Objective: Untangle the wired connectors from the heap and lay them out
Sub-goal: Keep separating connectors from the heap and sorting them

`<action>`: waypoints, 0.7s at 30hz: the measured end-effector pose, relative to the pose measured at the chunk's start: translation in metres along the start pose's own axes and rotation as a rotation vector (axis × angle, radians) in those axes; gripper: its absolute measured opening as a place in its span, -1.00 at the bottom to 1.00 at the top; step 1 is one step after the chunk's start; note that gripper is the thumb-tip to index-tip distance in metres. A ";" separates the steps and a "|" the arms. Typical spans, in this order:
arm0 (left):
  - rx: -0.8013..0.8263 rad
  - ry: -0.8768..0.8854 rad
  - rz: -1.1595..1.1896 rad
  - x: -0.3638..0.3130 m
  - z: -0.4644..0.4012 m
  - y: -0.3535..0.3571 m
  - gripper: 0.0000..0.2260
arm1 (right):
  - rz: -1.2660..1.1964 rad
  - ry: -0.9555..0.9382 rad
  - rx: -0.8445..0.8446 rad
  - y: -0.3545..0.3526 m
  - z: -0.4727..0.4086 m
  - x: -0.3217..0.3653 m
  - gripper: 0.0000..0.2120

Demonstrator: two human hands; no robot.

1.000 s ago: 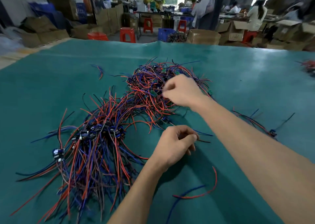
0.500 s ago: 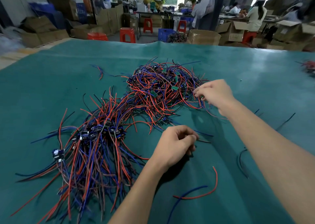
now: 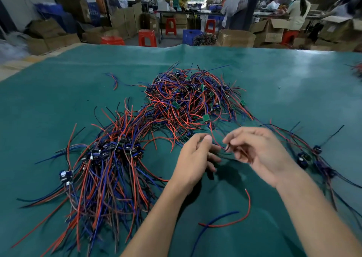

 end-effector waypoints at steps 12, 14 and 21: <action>-0.097 0.068 -0.085 -0.005 0.002 -0.011 -0.74 | 0.169 -0.008 0.456 0.050 0.016 -0.019 -0.83; -0.102 0.059 -0.082 -0.003 0.000 -0.012 -0.77 | 0.184 -0.005 0.451 0.046 0.015 -0.019 -0.84; -0.165 0.042 -0.028 0.004 -0.001 -0.016 -0.75 | 0.326 0.048 0.165 0.002 0.005 -0.016 -0.86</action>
Point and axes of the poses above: each hand's wrist, its own z-axis away from the middle knuckle, its own y-axis out of the palm, x = y × z, the point moved 8 cm from there along -z, towards the middle knuckle
